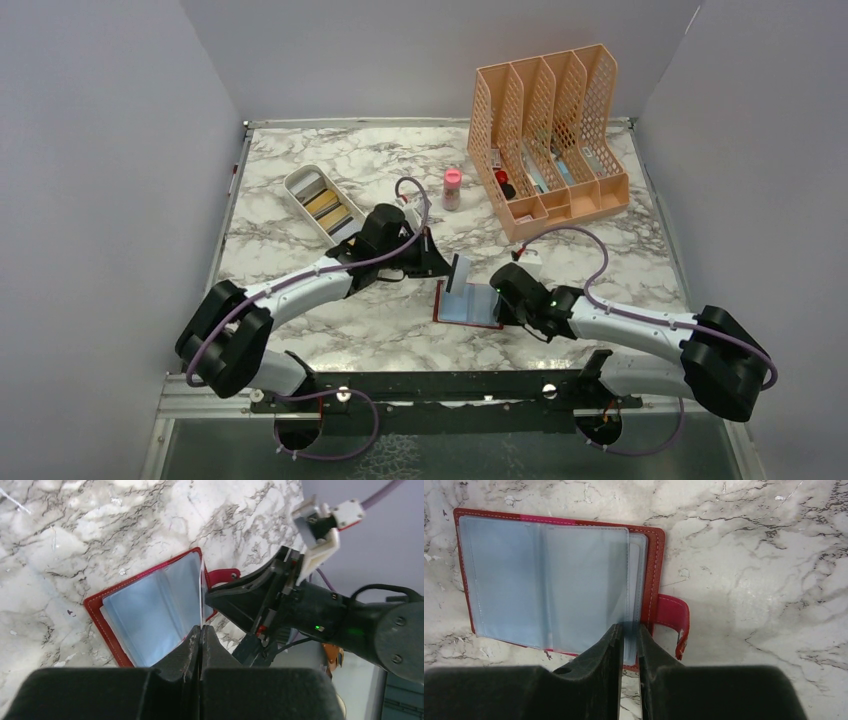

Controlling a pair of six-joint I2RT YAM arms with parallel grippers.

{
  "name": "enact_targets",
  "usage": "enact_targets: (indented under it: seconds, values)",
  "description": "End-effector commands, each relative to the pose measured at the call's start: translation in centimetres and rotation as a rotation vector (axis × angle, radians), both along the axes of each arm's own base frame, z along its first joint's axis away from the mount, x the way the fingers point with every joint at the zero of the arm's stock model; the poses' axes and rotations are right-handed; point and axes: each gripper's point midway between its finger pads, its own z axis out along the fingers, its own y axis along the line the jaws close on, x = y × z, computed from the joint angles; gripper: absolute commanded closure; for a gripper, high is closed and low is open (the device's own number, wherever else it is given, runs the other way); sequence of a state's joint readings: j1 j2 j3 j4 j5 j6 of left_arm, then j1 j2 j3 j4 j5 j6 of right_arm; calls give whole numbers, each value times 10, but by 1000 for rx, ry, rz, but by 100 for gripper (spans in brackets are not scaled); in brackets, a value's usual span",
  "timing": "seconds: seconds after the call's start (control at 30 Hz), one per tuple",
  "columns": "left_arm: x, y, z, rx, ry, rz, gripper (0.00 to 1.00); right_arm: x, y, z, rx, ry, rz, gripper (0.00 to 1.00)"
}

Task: Put the credit cards into the card holder
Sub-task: Insert the credit card into the card holder.

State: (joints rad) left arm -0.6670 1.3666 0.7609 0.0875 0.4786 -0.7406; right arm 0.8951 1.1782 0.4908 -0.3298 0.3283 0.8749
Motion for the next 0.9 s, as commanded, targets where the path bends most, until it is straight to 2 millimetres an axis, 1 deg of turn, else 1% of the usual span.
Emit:
enact_targets:
  seconds: [0.0, 0.17, 0.3, 0.47, 0.53, 0.67, 0.87]
  values:
    - [5, -9, -20, 1, 27, 44, 100, -6, -17, -11, -65, 23, -39, 80]
    - [-2, -17, -33, -32, 57, 47, 100, -8, -19, -8, -52, 14, -38, 81]
    - [-7, -22, -46, -8, 77, 41, 100, -10, -18, -8, -48, 27, -41, 81]
    - [-9, -24, -51, 6, 83, 58, 100, -9, -20, -1, -44, 22, -59, 81]
    - [-8, -22, -54, 13, 85, 72, 100, -8, -17, 5, -25, 19, -56, 80]
    - [-9, -20, -63, 30, 90, 82, 100, -6, -4, 17, 35, -2, -17, 77]
    - [-13, -20, -72, 32, 112, 83, 100, 0, 4, 25, 52, -28, 4, 76]
